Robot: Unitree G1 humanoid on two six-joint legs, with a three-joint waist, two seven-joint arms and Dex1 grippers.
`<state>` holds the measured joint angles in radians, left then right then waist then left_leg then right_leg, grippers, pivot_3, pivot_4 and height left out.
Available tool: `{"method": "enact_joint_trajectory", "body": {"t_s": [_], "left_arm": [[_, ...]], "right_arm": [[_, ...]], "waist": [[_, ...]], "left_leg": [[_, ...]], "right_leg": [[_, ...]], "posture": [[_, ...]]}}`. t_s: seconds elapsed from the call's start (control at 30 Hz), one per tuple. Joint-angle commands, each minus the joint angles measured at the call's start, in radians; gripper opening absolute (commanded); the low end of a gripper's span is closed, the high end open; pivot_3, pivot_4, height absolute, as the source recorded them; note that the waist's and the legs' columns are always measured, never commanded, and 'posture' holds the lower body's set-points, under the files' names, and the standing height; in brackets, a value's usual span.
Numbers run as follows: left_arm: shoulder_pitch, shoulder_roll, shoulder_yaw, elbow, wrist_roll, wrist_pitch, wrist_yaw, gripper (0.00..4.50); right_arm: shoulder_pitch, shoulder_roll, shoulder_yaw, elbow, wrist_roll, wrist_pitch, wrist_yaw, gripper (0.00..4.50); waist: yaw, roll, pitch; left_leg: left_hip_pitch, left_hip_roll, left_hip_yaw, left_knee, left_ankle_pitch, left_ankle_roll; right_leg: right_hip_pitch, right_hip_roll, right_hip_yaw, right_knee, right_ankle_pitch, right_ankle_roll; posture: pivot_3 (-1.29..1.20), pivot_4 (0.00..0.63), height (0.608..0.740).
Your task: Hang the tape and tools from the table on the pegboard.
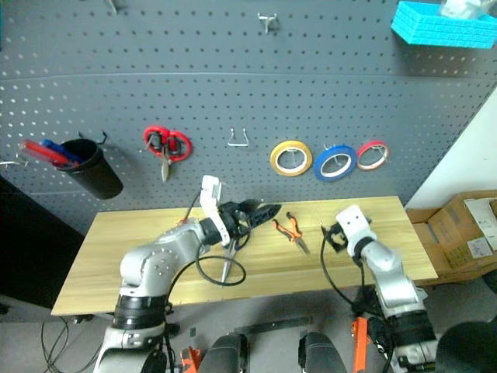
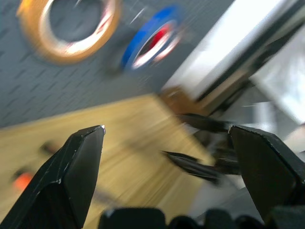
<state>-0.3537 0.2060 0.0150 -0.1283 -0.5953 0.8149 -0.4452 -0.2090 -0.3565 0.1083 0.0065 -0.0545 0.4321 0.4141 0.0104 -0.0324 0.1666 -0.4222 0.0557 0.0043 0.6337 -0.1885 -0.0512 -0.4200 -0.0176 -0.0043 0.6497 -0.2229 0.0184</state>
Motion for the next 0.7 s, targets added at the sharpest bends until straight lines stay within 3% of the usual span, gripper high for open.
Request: {"method": "enact_joint_trajectory", "body": {"t_s": [0.03, 0.2, 0.3, 0.7], "left_arm": [[0.062, 0.002, -0.057, -0.046, 0.090, -0.060, 0.048, 4.50], [0.157, -0.014, -0.059, -0.102, 0.112, -0.044, 0.100, 4.50], [0.219, 0.012, -0.054, -0.116, 0.142, -0.046, 0.118, 4.50], [0.303, -0.050, 0.016, -0.198, 0.058, 0.020, 0.155, 4.50]], "right_arm": [[-0.046, 0.042, 0.062, -0.105, 0.018, 0.206, 0.023, 4.47], [-0.212, 0.126, 0.112, 0.070, 0.009, 0.333, 0.017, 4.47], [-0.340, 0.183, 0.099, 0.276, 0.010, 0.338, -0.008, 4.47], [-0.564, 0.218, 0.080, 0.757, -0.008, 0.179, -0.049, 4.47]], "waist": [[-0.002, 0.000, 0.000], [0.000, 0.001, 0.006], [0.007, 0.002, 0.012], [0.021, 0.007, 0.069]], "left_leg": [[0.001, 0.001, 0.000, 0.000, 0.000, 0.001], [0.006, 0.005, -0.001, 0.000, 0.001, 0.002], [0.006, 0.006, -0.002, 0.000, 0.001, 0.002], [0.000, 0.007, -0.001, -0.005, 0.000, 0.005]], "right_leg": [[0.000, 0.001, 0.001, 0.000, 0.000, -0.004], [0.000, 0.005, 0.001, 0.000, 0.002, -0.014], [0.000, 0.006, 0.000, 0.001, 0.002, -0.014], [-0.002, 0.008, 0.000, -0.002, -0.002, -0.012]], "posture": [[0.10, 0.147, 0.740], [0.13, 0.189, 0.740], [0.14, 0.218, 0.740], [0.20, 0.294, 0.740]]}}
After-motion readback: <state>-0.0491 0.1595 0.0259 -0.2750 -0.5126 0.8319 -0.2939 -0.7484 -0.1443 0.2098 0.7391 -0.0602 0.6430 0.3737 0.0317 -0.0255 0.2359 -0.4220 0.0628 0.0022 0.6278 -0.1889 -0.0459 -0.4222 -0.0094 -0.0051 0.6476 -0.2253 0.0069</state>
